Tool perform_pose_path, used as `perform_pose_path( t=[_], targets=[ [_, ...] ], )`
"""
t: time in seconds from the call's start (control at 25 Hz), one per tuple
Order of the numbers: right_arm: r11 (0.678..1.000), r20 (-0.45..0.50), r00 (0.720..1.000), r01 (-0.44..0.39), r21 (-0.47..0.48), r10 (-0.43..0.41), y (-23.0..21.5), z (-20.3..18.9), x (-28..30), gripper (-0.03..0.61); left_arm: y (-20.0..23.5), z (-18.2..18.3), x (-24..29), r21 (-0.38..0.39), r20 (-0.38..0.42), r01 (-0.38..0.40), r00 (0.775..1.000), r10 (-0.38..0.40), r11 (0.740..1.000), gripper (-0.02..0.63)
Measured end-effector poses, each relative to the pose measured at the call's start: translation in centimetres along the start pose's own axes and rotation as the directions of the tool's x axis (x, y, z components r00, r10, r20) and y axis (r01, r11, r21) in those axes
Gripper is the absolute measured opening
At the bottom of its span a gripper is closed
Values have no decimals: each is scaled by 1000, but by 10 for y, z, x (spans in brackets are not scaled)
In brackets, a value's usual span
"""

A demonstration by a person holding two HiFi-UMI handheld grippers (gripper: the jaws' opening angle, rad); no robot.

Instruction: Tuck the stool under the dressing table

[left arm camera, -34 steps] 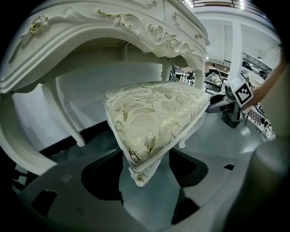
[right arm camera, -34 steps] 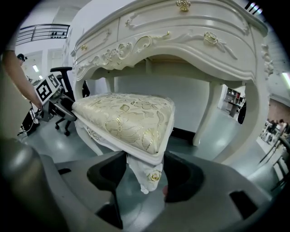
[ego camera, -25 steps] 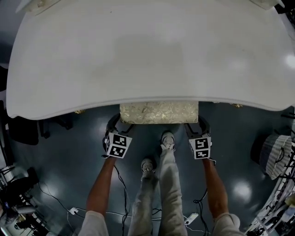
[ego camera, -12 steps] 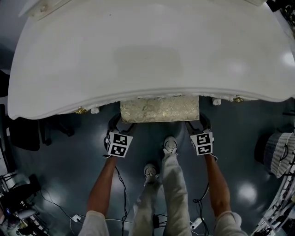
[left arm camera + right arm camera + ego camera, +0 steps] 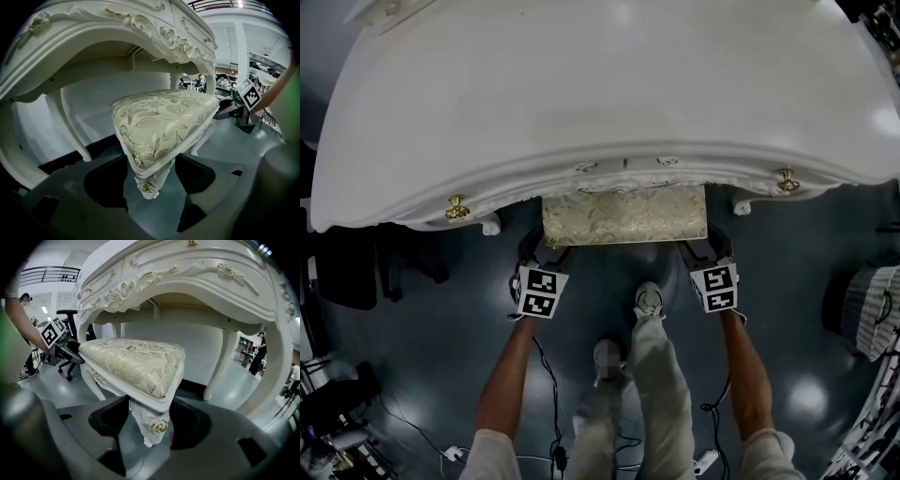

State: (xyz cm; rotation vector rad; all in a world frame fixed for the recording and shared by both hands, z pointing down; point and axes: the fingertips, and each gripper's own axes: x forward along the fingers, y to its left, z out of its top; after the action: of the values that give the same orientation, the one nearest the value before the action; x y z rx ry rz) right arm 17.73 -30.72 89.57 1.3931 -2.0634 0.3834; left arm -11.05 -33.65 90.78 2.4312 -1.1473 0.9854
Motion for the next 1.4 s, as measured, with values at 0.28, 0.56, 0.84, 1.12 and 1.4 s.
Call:
perform_pose_path(
  t=[0.28,0.56,0.84,1.12,1.4],
  targets=[
    [1000,26,1000,5,-15,-5,-10,8,14,275,12,12,12,7,32,-21,999,21,1000,301],
    [1000,67,998,21,-9,-20,-25,25,34,271,29,31,31,13,54,-31,998,30,999,301],
    [1000,93,996,19,-12,-18,-32,33,45,270,36,44,39,26,75,-34,997,32,999,302],
    [1000,102,995,24,2,-24,-33,33,48,261,39,45,41,22,83,-40,996,38,999,302],
    [999,72,996,50,10,-50,-33,30,44,253,36,45,35,-27,101,-41,994,44,999,302]
  ],
)
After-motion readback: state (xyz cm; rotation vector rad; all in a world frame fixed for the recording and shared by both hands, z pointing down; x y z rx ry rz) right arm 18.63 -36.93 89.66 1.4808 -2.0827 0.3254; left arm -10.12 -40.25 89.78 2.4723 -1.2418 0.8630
